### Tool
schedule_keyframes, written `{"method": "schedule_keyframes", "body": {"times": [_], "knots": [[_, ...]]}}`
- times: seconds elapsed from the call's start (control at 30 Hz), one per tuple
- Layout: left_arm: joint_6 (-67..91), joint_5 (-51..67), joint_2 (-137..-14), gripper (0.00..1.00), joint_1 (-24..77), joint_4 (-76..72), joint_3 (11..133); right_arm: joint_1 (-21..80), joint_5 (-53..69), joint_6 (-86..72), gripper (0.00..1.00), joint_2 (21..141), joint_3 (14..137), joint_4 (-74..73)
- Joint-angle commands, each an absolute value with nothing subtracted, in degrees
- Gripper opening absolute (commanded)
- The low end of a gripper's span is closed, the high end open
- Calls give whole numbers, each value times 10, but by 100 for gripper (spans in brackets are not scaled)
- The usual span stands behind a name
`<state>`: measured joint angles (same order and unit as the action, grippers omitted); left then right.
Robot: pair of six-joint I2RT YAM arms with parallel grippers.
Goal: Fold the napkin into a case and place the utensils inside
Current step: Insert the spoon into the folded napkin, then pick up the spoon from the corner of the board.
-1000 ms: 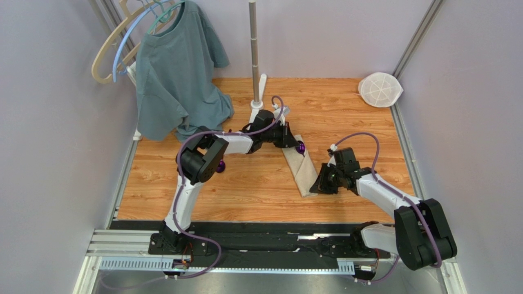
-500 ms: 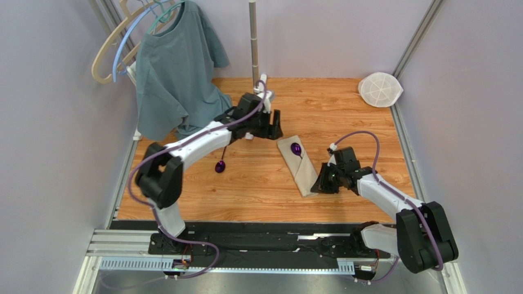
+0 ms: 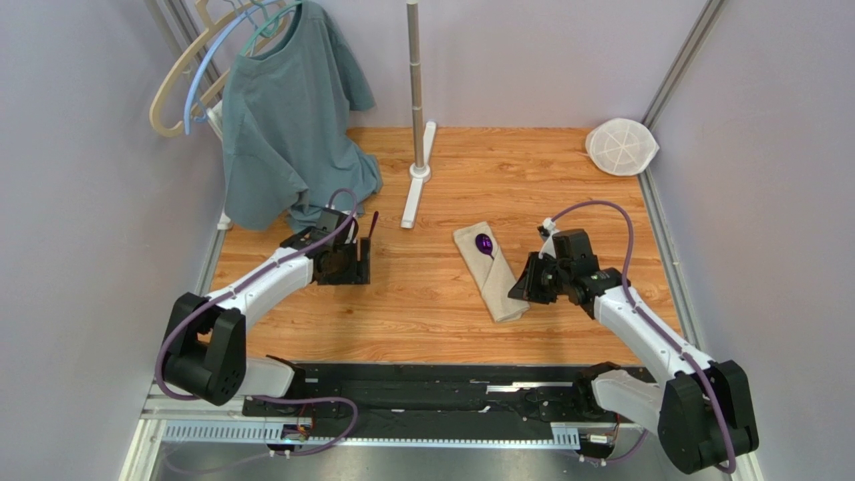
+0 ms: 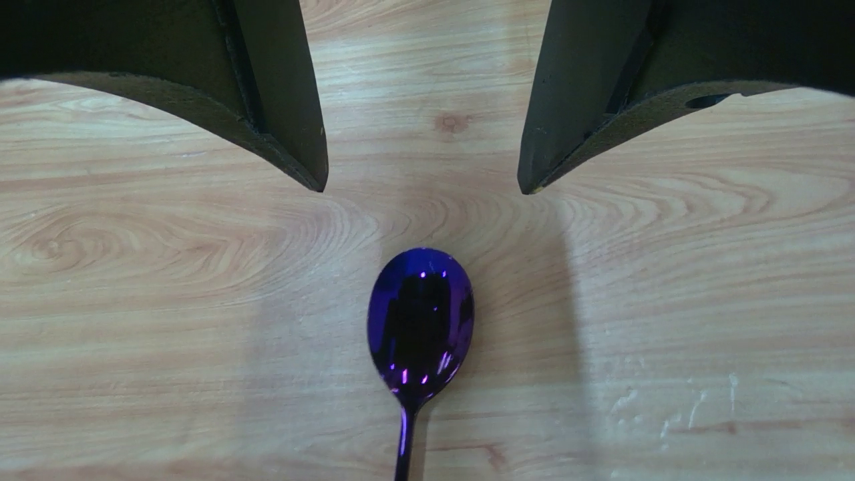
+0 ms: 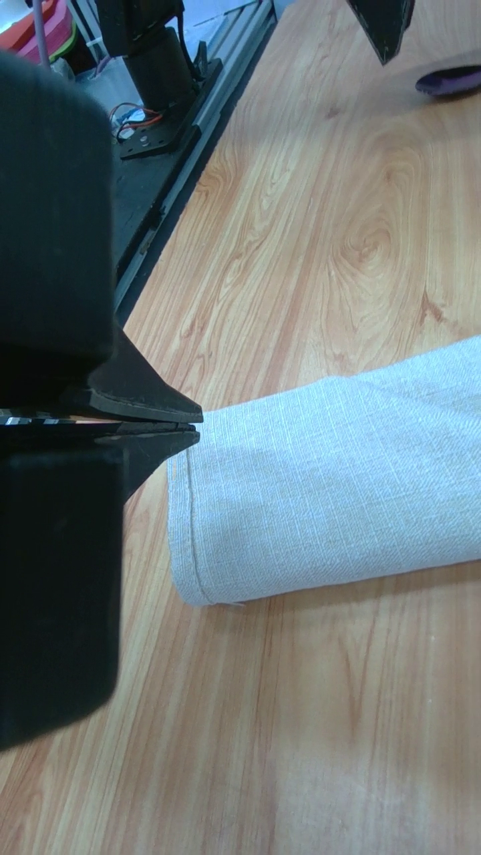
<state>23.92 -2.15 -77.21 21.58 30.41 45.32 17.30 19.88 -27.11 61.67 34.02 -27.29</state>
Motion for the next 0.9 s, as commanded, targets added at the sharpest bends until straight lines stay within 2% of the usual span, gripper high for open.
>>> {"method": "schedule_keyframes", "body": {"times": [0.0,0.07,0.27,0.43,0.47,0.53,0.6,0.67,0.73,0.83,0.87], "knots": [[222,-36,-814,77,216,218,496,180,210,-252,0,592,363,-290],[214,-30,-857,70,216,223,536,181,212,-252,0,580,361,-293],[208,-76,-976,57,216,231,620,181,214,-257,0,545,357,-301],[203,-76,-1041,52,217,254,671,181,209,-251,0,534,358,-306],[206,-89,-1045,45,221,264,678,182,209,-253,0,534,358,-304],[207,-98,-1045,40,232,271,672,181,211,-255,0,540,359,-297],[210,-106,-1044,17,236,279,671,180,214,-255,0,546,364,-295],[209,-116,-1051,0,239,298,678,182,216,-258,0,555,372,-290],[199,-107,-1053,0,239,311,686,182,218,-265,0,564,381,-279],[195,-70,-1000,0,246,295,656,191,233,-270,16,588,409,-275],[193,-52,-949,0,259,290,645,201,242,-278,31,605,414,-271]]}}
